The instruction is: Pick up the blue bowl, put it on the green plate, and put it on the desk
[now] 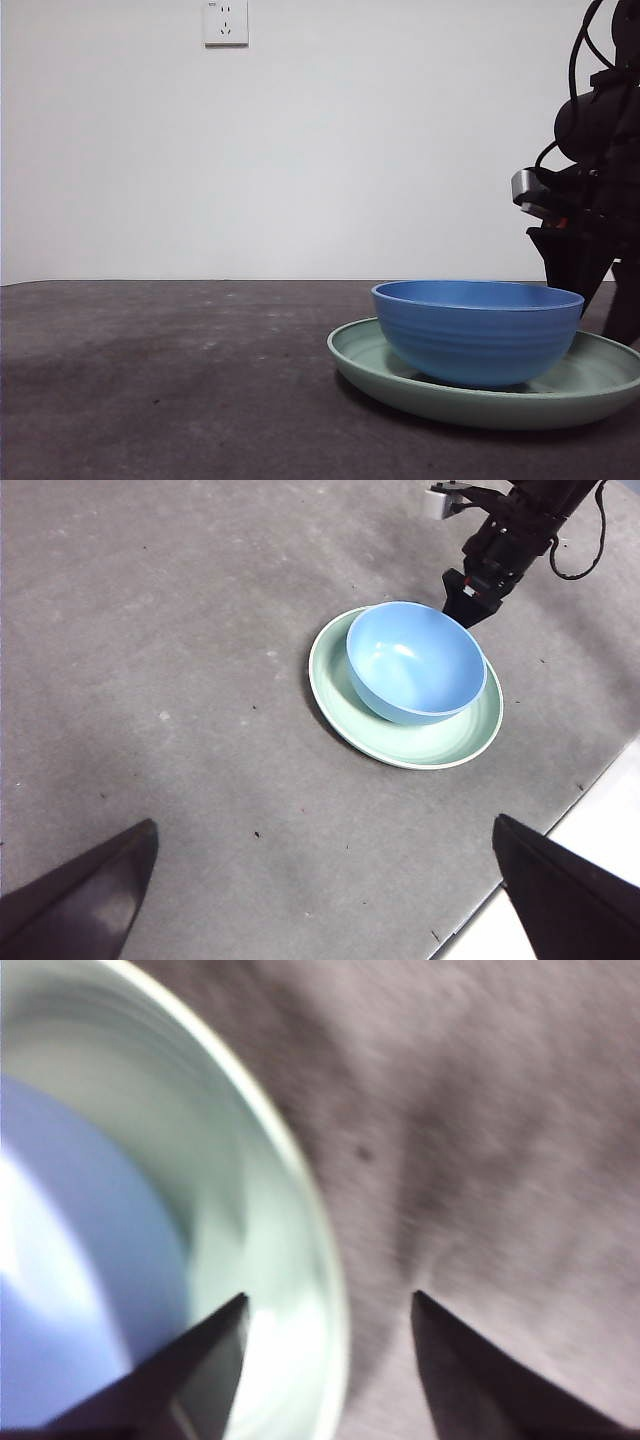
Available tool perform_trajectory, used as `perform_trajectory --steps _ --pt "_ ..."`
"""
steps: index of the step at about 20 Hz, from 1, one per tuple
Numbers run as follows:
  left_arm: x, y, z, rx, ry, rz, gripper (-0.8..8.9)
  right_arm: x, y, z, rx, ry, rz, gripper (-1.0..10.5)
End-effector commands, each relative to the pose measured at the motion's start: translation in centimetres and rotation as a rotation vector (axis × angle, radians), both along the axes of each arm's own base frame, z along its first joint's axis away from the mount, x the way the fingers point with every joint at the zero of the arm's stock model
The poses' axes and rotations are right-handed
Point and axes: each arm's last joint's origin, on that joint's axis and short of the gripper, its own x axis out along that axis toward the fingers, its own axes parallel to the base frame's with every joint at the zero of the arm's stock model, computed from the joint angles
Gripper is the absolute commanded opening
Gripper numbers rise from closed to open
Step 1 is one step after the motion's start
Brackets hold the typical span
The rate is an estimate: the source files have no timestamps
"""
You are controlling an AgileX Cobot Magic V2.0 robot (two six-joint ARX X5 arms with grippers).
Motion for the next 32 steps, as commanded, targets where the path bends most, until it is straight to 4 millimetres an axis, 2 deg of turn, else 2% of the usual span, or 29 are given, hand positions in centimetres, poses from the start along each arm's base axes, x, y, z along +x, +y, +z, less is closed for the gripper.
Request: perform_trajectory --steps 1,4,6,9,14,17,21,24,26,29,32 --pt "0.1 -0.1 0.3 -0.008 -0.009 -0.002 6.56 0.5 0.2 -0.3 0.007 -0.005 0.015 1.5" --pt "0.1 -0.1 0.3 -0.009 -0.01 -0.002 6.56 0.5 0.3 -0.6 0.022 0.013 0.016 1.3" --pt "0.1 -0.1 0.3 -0.009 -0.01 -0.002 6.56 0.6 0.3 -0.8 0.024 0.018 0.018 0.5" --pt "0.1 -0.1 0.3 -0.009 -0.009 -0.002 6.56 0.6 0.3 -1.2 0.022 0.039 0.017 0.2" --pt "0.1 -0.1 0.3 -0.009 -0.01 -0.002 6.56 0.9 0.2 -1.3 0.021 0.038 0.015 0.2" --pt "0.1 -0.1 0.3 -0.009 -0.01 -0.002 6.56 1.4 0.0 -0.1 0.03 0.041 -0.005 0.2" --pt "0.1 -0.1 0.3 -0.009 -0.01 -0.002 6.56 2.4 0.6 2.7 0.1 0.037 -0.001 0.2" --pt "0.1 -0.1 0.3 -0.009 -0.01 -0.002 6.56 3.0 1.9 4.4 0.11 0.018 -0.007 0.2" --pt "0.1 -0.1 0.3 -0.009 -0.01 -0.002 6.56 3.1 3.4 4.8 0.127 -0.005 -0.01 0.2" --pt "0.1 -0.1 0.3 -0.009 -0.01 -0.002 6.56 3.4 6.4 4.3 0.191 -0.021 0.003 0.2" --pt "0.1 -0.1 0.3 -0.009 -0.01 -0.002 6.56 3.6 8.9 2.9 0.206 -0.009 0.027 0.2"
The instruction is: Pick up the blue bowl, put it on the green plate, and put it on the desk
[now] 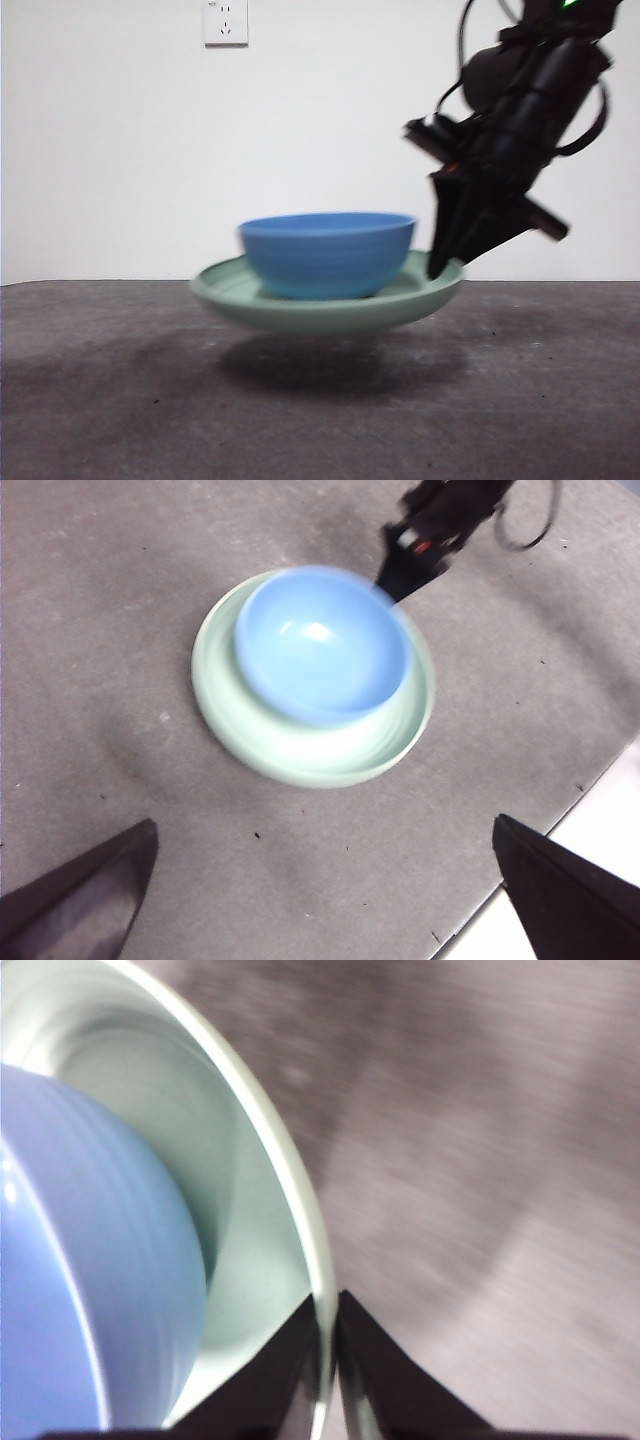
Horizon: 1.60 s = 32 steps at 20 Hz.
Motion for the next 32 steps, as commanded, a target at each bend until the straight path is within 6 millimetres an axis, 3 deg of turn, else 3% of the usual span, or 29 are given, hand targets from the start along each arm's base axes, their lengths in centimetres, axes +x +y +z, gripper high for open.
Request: perform_trajectory --steps 1,8,13,16,17,21,24,26,29,32 --pt "0.0 -0.1 0.3 -0.008 -0.008 -0.002 6.56 0.6 1.7 -1.3 0.013 0.039 -0.008 0.2" --pt "0.0 -0.1 0.3 -0.008 -0.009 -0.003 6.56 0.9 3.0 -4.1 -0.016 0.091 0.015 0.2" --pt "0.0 -0.1 0.3 -0.008 -0.009 -0.003 6.56 1.0 3.0 -4.2 -0.02 0.093 0.014 0.2" --pt "0.0 -0.1 0.3 -0.008 -0.009 -0.003 6.56 1.0 3.0 -4.3 -0.036 0.088 0.007 2.9" --pt "0.0 -0.1 0.3 -0.008 -0.009 -0.003 6.56 1.0 2.9 -4.3 -0.039 0.085 0.008 3.3" --pt "0.0 -0.1 0.3 -0.005 -0.004 -0.002 6.56 1.2 2.0 -3.8 -0.084 0.069 -0.028 3.3" --pt "0.0 0.0 0.2 -0.004 -0.002 -0.002 6.56 0.9 0.8 -2.0 -0.085 0.038 -0.044 3.5" --pt "0.0 0.0 0.3 -0.004 -0.003 -0.003 6.56 0.3 0.1 0.0 -0.102 -0.011 -0.049 4.2" --pt "0.0 0.0 0.2 -0.004 -0.003 -0.003 6.56 -1.8 -0.8 3.5 -0.154 -0.088 -0.029 5.1" --pt "0.0 0.0 0.3 -0.004 -0.003 -0.003 6.56 -4.5 -1.3 6.9 -0.239 -0.173 -0.024 5.2"
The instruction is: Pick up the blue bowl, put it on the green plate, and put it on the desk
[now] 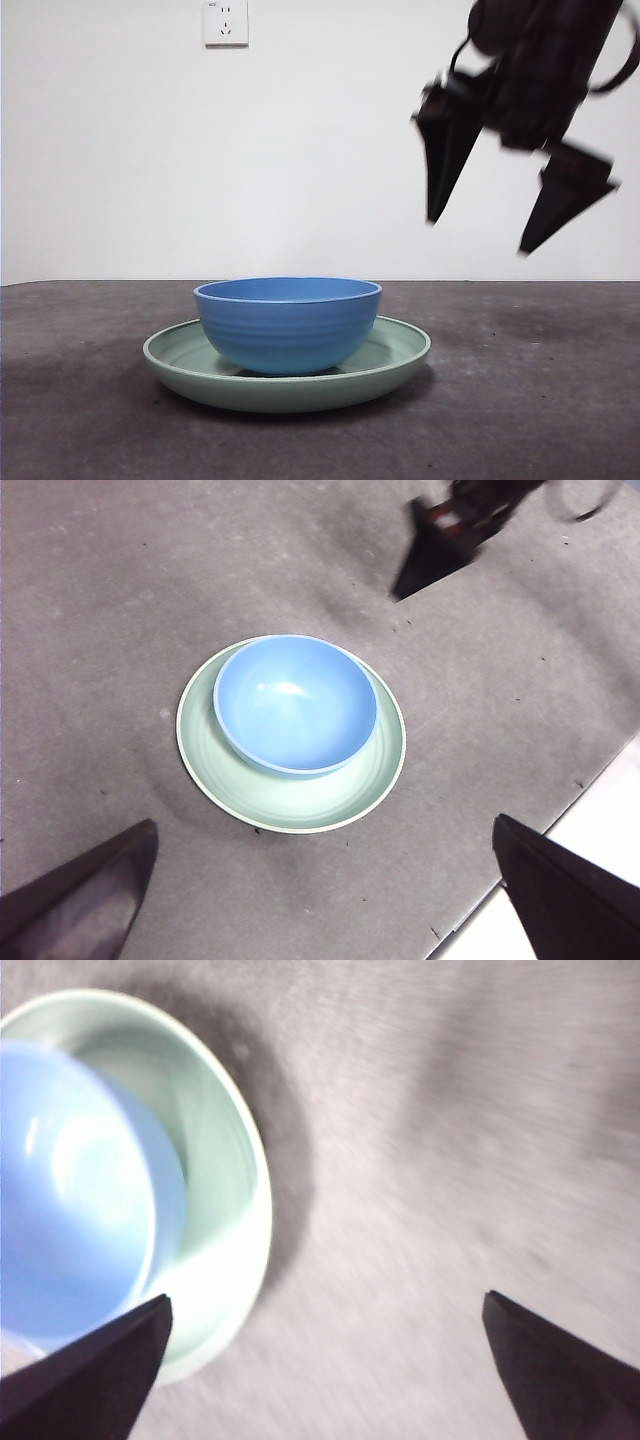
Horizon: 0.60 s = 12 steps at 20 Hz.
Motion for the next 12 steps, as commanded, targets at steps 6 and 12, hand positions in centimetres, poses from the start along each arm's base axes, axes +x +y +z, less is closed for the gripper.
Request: perform_trajectory --steps 6,12 --pt "0.0 -0.1 0.3 -0.009 -0.01 -0.002 6.56 -7.0 -1.6 7.5 -0.02 -0.22 0.061 5.5" --pt "0.0 -0.1 0.3 -0.009 -0.009 -0.002 6.56 -14.0 -4.5 9.6 0.047 -0.364 0.063 6.4"
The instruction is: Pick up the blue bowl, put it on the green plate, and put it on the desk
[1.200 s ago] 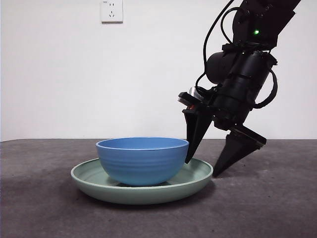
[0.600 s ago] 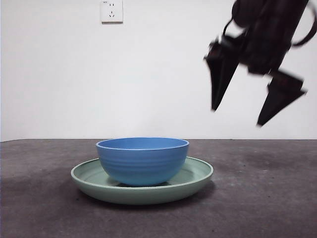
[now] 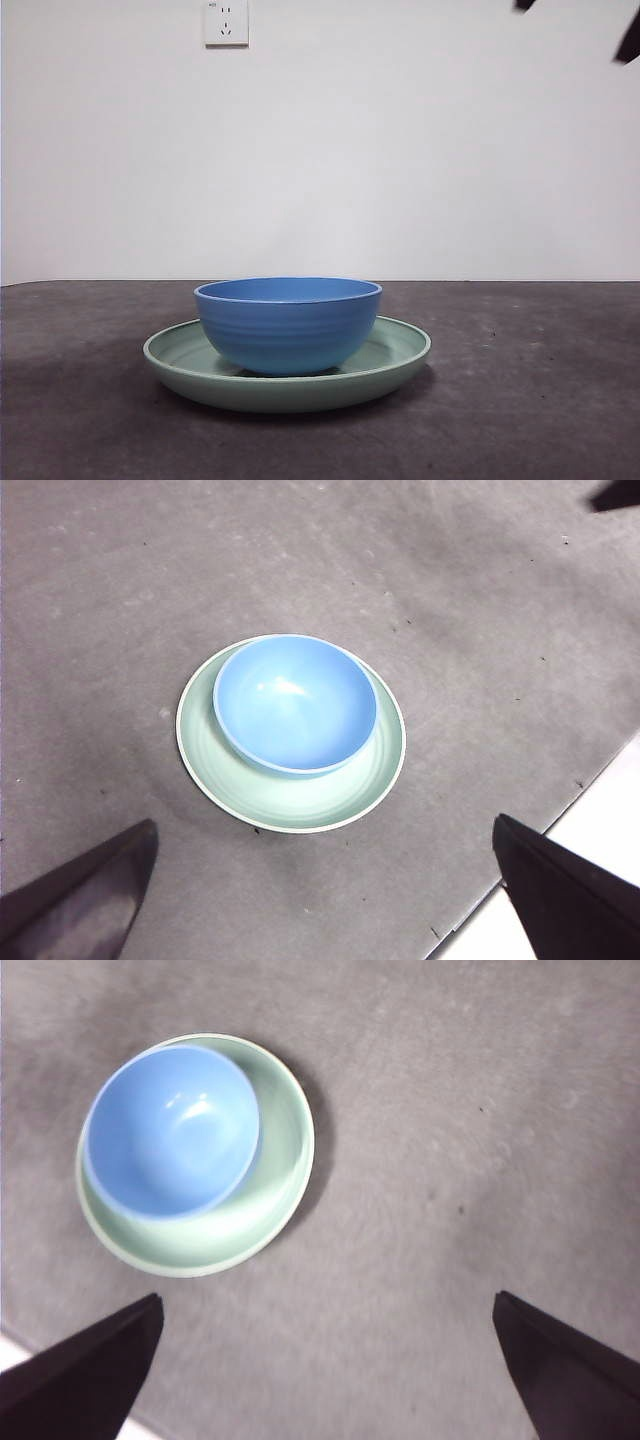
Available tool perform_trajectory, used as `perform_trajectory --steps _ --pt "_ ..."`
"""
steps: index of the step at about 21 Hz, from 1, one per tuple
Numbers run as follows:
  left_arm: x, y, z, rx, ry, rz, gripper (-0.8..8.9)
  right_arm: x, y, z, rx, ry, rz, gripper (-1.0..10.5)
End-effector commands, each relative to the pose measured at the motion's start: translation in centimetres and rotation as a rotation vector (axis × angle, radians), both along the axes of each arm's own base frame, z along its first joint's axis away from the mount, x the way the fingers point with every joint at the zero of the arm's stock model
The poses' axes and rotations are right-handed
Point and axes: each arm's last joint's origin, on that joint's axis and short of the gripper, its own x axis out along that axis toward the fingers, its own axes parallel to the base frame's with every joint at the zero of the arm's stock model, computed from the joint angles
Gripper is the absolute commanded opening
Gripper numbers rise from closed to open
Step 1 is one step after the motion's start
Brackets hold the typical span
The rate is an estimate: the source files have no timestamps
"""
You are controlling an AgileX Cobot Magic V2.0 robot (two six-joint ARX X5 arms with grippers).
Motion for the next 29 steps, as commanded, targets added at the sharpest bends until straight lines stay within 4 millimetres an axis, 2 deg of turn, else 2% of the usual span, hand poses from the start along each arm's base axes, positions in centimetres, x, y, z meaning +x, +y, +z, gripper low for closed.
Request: perform_trajectory --steps 1,5,9,14,15,16,17,18,29 --pt "0.0 -0.1 0.3 -0.009 -0.01 -0.003 6.56 -2.1 -0.7 -0.3 0.03 -0.025 0.028 6.4" --pt "0.0 -0.1 0.3 -0.009 -0.011 -0.002 6.56 -5.5 -1.8 -2.9 0.153 -0.032 0.142 6.4" --pt "0.1 -0.1 0.3 -0.01 -0.013 -0.002 6.56 -7.2 -2.3 -4.9 0.203 -0.044 0.177 6.4" --pt "0.1 -0.1 0.3 -0.01 -0.013 -0.002 6.53 -7.6 -2.5 -4.8 0.217 -0.09 0.179 6.4" --pt "0.0 -0.1 0.3 -0.009 -0.011 -0.002 6.18 -7.5 -2.5 -4.8 0.22 -0.096 0.18 6.3" --pt "0.0 -0.1 0.3 -0.009 -0.003 0.0 4.45 -7.5 -2.5 -4.8 0.223 -0.098 0.183 4.3" --pt "0.0 0.0 0.2 -0.006 0.005 0.001 1.11 -7.5 -2.5 -4.7 0.226 -0.099 0.186 0.6" --pt "0.0 0.0 0.2 -0.007 0.008 0.003 0.46 -7.4 -2.4 -4.7 0.229 -0.106 0.188 0.6" --pt "0.0 -0.1 0.3 -0.017 -0.001 0.005 0.51 -7.4 -2.4 -4.6 0.232 -0.113 0.189 0.6"
